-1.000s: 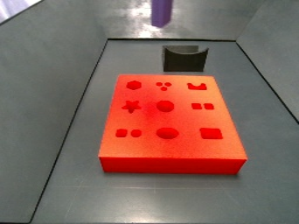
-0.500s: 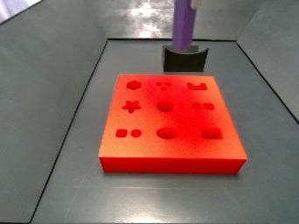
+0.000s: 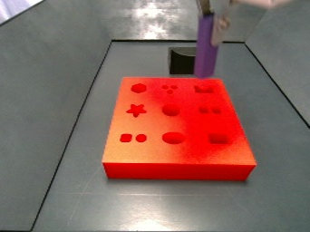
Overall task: Pick up the rectangle object. Move up. Place the rectangle object on the fixture. Regrasp the rectangle object. Move to above the board. Insert the rectangle object.
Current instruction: Insert the rectangle object.
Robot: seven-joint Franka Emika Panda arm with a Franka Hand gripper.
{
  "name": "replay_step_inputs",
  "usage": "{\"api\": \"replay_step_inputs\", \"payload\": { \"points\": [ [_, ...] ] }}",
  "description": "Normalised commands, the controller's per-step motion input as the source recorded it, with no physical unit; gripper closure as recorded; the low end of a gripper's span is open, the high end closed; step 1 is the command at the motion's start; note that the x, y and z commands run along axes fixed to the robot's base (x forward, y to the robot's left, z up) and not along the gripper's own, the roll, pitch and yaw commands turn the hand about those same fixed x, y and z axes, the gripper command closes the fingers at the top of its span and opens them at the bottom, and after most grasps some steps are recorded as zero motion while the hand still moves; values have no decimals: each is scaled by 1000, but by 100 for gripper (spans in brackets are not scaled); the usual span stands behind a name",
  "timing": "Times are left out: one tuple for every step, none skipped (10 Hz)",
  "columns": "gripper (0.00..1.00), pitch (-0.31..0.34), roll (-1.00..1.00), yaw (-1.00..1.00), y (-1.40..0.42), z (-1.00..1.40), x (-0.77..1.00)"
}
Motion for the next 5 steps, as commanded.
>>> {"api": "replay_step_inputs", "payload": {
  "points": [
    [100,-63,0,-977,-160,-354,26],
    [100,-64,0,-963,-189,-297,26],
    [100,-51,0,-980,-189,-263,0],
    [100,-43,0,-983,-189,-249,0],
    [100,0,0,-760,-391,-66,106]
  ]
}}
